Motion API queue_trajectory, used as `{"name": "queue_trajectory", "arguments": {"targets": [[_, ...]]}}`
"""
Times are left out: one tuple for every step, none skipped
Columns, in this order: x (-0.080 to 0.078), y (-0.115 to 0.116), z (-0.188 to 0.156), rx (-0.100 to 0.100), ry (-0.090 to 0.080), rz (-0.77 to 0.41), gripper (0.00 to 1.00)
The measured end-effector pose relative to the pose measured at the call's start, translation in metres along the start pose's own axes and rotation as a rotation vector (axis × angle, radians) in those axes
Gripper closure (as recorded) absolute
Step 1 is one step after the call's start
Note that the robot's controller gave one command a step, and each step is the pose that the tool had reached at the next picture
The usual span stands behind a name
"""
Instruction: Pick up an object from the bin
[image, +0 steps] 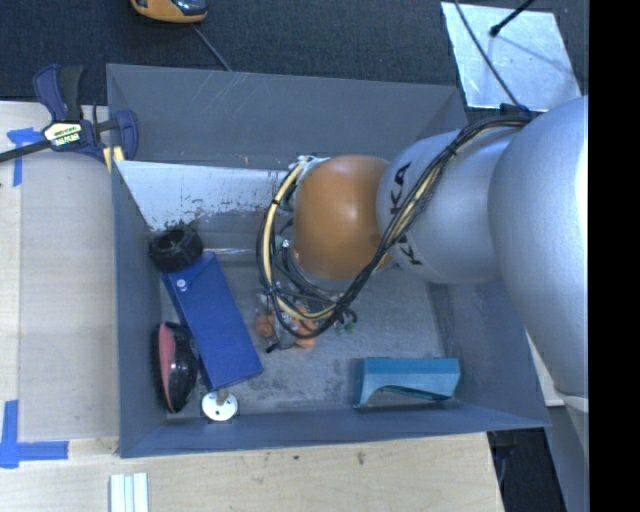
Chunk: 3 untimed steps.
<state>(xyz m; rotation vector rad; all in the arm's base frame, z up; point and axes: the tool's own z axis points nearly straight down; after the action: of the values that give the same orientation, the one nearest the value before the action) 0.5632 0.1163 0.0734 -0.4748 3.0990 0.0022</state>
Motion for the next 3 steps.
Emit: {"name": "queue_trajectory", "arguments": {"targets": [[0.000,0.000,0.000,0.000,0.000,0.000,1.00],[-0.025,0.018,0.002,0.001,0.003,0.006,1.00],[-0.014,0.022,0.001,-0.001,-0.003,-0.003,1.00]]}}
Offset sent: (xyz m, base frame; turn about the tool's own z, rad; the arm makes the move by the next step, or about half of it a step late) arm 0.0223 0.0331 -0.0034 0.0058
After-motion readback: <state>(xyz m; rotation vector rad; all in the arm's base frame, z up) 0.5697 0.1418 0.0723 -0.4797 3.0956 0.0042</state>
